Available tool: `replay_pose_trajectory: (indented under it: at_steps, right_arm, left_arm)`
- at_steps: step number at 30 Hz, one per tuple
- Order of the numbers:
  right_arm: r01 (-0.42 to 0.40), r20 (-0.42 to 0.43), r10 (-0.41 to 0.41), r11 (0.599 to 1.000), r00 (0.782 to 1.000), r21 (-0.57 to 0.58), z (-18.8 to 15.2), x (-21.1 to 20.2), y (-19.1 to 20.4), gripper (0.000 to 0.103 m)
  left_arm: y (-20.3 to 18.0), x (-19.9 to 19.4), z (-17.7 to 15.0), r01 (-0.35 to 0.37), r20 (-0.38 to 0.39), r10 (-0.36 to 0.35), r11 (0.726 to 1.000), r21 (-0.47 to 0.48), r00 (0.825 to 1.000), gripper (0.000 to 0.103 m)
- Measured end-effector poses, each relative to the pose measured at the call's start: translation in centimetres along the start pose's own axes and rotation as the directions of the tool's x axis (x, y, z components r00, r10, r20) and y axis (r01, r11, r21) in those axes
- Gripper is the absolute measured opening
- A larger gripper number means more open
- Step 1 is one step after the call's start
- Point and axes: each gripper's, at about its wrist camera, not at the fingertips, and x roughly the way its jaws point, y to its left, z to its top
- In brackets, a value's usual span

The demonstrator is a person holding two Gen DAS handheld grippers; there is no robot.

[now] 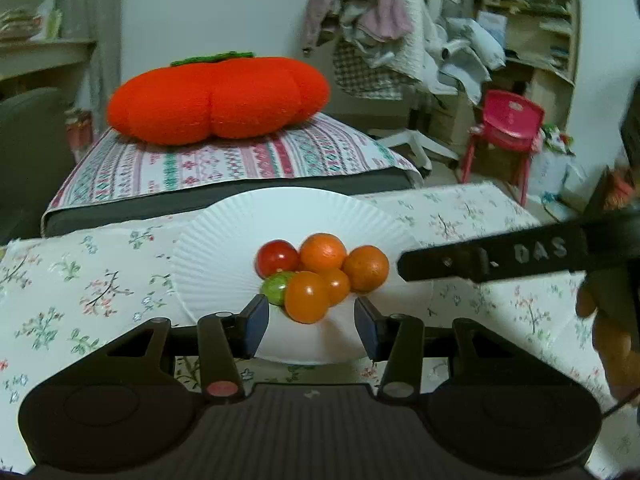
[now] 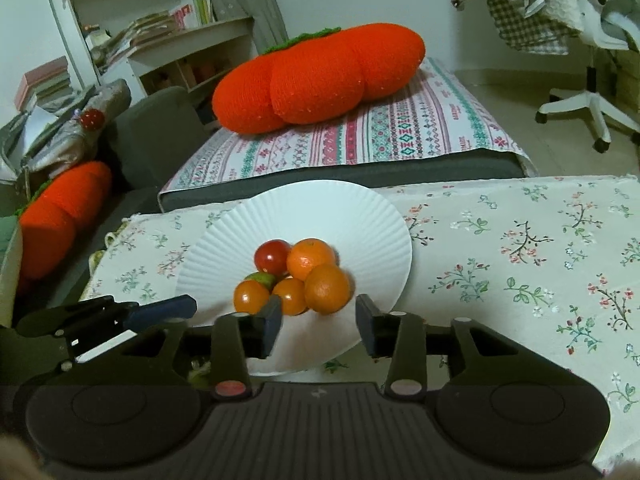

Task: Organize fruits
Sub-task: 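Carry both orange tomatoes onto the white plate and open both tools, then move both tools back toward the remaining fruit on the tablecloth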

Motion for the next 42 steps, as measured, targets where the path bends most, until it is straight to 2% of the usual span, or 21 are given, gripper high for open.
replay_pose_trajectory:
  at_steps: [2, 4, 7, 12, 13, 15, 17, 25, 27, 35, 42]
  right_arm:
    - [-0.003, 0.003, 0.003, 1.0, 1.0, -0.006, 0.0, -0.4, 0.2, 0.049]
    - [-0.001, 0.011, 0.001, 1.0, 1.0, -0.013, 0.0, -0.8, 0.5, 0.063]
    - [-0.012, 0.02, 0.012, 1.0, 1.0, 0.004, 0.1, -1.4, 0.6, 0.078]
    - [-0.011, 0.016, 0.011, 1.0, 1.0, 0.008, -0.2, -2.0, 0.8, 0.097]
    - [-0.008, 0.016, 0.008, 1.0, 1.0, 0.004, -0.3, -2.1, 0.9, 0.097]
    - [-0.014, 0.008, 0.014, 1.0, 1.0, -0.001, -0.4, -2.4, 1.0, 0.1]
    - [-0.016, 0.0, 0.016, 1.0, 1.0, 0.001, -0.6, -2.6, 1.1, 0.102]
    - [-0.038, -0.018, 0.038, 0.999, 0.999, -0.002, -1.0, -3.5, 1.7, 0.102]
    - [-0.045, -0.024, 0.045, 0.999, 0.999, 0.01, -1.0, -3.5, 1.6, 0.102]
    - [-0.053, -0.039, 0.053, 0.999, 0.998, 0.009, -1.2, -3.3, 1.9, 0.102]
    - [-0.073, -0.076, 0.07, 0.997, 0.995, -0.037, -1.8, -3.0, 3.0, 0.102]
  left_arm:
    - [0.3, -0.3, 0.1, -0.014, -0.007, 0.014, 1.0, -0.022, 1.0, 0.027]
    - [0.6, -0.5, 0.1, -0.032, -0.021, 0.031, 0.998, -0.05, 0.999, 0.027]
    - [1.0, -1.0, -0.1, -0.046, -0.039, 0.043, 0.994, -0.097, 0.998, 0.029]
    - [0.9, -1.9, -0.4, -0.104, -0.062, 0.097, 0.989, -0.109, 0.993, 0.045]
    - [0.9, -2.2, -0.4, -0.113, -0.06, 0.107, 0.988, -0.109, 0.992, 0.047]
    - [1.0, -2.4, -0.3, -0.134, -0.07, 0.126, 0.984, -0.117, 0.99, 0.06]
    - [1.3, -2.5, -0.4, -0.158, -0.085, 0.148, 0.979, -0.131, 0.985, 0.066]
    - [1.9, -3.8, -0.8, -0.205, -0.098, 0.191, 0.967, -0.154, 0.977, 0.074]
    - [2.1, -4.4, -0.9, -0.222, -0.09, 0.211, 0.963, -0.152, 0.973, 0.081]
    - [3.8, -6.0, -1.6, -0.241, -0.136, 0.217, 0.95, -0.201, 0.967, 0.086]
    - [4.4, -5.9, -2.0, -0.286, -0.167, 0.261, 0.947, -0.146, 0.951, 0.086]
